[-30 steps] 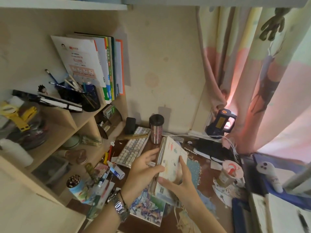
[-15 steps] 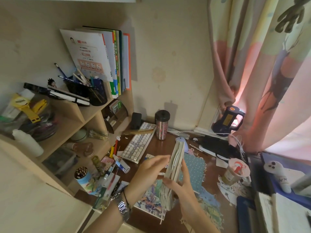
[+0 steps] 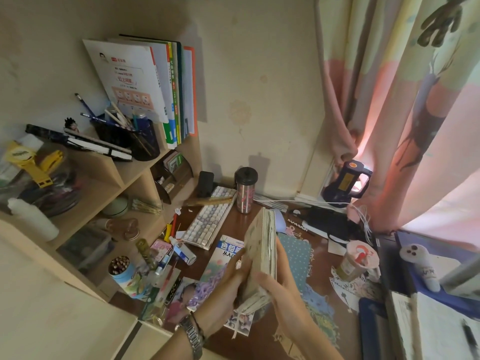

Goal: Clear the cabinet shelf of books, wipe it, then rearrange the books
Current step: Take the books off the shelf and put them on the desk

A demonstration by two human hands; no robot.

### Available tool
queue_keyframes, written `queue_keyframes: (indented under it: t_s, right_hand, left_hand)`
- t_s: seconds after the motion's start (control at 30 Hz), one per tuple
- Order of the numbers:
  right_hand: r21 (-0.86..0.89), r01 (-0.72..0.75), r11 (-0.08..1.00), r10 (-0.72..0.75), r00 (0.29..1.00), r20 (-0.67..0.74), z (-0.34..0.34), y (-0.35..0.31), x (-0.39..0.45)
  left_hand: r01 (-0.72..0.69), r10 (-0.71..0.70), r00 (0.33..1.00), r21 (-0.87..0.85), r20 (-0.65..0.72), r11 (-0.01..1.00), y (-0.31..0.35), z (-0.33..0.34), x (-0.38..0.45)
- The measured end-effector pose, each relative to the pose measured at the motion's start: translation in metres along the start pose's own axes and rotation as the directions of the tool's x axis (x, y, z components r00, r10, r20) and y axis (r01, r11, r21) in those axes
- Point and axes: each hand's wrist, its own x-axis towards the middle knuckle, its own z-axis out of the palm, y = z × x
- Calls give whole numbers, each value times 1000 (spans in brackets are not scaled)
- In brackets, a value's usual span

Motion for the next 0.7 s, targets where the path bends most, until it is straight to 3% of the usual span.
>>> queue_keyframes:
  t_s: [0.13, 0.37, 0.57, 0.7]
  right_hand:
    - [-84, 65, 994, -68, 997, -29, -4, -6, 0]
    - [-115, -2, 993, -12, 993, -117, -16, 2, 1]
    - [-5, -91, 996, 88, 972, -217, -28, 18, -5]
    - [255, -169, 952, 230, 945, -234, -44, 32, -7]
  left_hand:
    - [-52, 57, 995, -65, 87, 997, -8, -7, -13]
    - [-155, 156, 987, 42, -25, 987, -5, -11, -17]
    - [-193, 224, 972, 304, -73, 933, -2, -15, -16]
    - [-108, 137, 989, 365, -56, 925, 1, -11, -10]
